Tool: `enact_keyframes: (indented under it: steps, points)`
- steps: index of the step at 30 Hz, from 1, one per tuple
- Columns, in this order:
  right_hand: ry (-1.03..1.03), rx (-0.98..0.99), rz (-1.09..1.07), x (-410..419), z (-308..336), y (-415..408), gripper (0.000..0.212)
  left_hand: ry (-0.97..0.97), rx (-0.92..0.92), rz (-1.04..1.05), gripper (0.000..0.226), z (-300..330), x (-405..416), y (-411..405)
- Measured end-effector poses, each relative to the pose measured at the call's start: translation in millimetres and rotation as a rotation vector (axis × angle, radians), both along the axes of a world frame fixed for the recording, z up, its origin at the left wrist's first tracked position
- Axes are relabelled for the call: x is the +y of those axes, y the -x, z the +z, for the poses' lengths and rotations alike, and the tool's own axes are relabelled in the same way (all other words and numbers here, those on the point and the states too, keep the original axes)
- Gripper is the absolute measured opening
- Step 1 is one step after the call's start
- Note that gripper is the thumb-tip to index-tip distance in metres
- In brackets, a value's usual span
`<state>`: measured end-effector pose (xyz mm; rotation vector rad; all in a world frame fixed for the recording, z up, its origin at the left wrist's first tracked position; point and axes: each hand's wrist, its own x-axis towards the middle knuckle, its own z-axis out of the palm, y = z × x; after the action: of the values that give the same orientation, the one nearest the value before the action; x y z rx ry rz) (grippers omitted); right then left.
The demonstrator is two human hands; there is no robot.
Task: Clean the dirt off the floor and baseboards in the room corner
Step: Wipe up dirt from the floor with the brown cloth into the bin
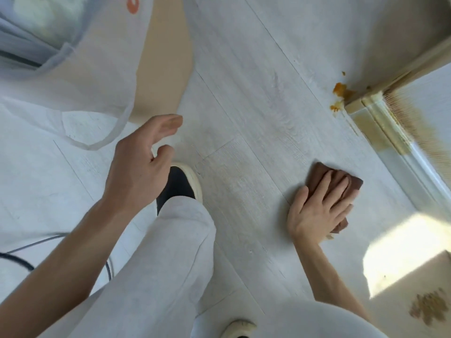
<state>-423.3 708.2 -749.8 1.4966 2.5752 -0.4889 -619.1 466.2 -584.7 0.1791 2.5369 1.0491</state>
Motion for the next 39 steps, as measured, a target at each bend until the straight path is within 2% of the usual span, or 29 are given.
enact_keyframes:
  steps: [4, 8, 12, 14, 16, 18, 21, 24, 26, 28, 30, 32, 34, 36, 39]
  points:
    - [-0.063, 0.049, 0.272, -38, -7, 93, 0.064, 0.001, 0.033, 0.081, 0.060, 12, -33, -17]
    - [-0.035, 0.086, 0.571, -105, -9, 177, 0.064, 0.054, 0.065, 0.033, 0.060, 37, -74, -36]
    - [-0.044, 0.146, 1.074, -154, -14, 175, 0.060, 0.183, -0.008, -0.131, 0.054, 56, -110, -51]
    - [-0.045, 0.142, 1.284, -146, -13, 153, 0.058, 0.248, -0.050, -0.256, 0.050, 58, -118, -47]
    - [-0.034, 0.123, 1.398, -122, -6, 116, 0.057, 0.266, -0.093, -0.317, 0.048, 55, -120, -37]
    - [-0.046, 0.092, 1.314, -87, 1, 75, 0.055, 0.271, -0.117, -0.295, 0.047, 41, -123, -23]
    - [-0.031, 0.009, 0.945, -58, 5, 43, 0.057, 0.306, -0.106, -0.203, 0.043, 5, -140, -7]
    - [-0.061, -0.029, 0.627, -81, 1, 65, 0.060, 0.291, -0.129, -0.044, 0.038, -25, -162, -7]
    - [-0.062, 0.008, 0.558, -114, -3, 102, 0.064, 0.255, -0.152, 0.033, 0.035, -41, -175, -9]
    - [-0.045, 0.038, 0.668, -151, -6, 138, 0.065, 0.216, -0.141, 0.086, 0.033, -53, -181, -10]
    - [-0.047, 0.087, 0.911, -190, -8, 159, 0.063, 0.179, -0.112, 0.121, 0.033, -61, -179, -7]
    - [-0.050, 0.150, 1.179, -219, -8, 152, 0.059, 0.153, -0.087, 0.091, 0.033, -65, -169, -3]
    - [-0.036, 0.149, 1.356, -218, -8, 124, 0.056, 0.120, -0.075, 0.030, 0.035, -68, -155, 2]
    - [-0.037, 0.119, 1.377, -192, -6, 88, 0.053, 0.127, -0.080, -0.065, 0.039, -72, -144, 7]
    - [-0.028, 0.018, 1.120, -133, 6, 34, 0.052, 0.213, -0.112, -0.311, 0.049, -84, -121, 15]
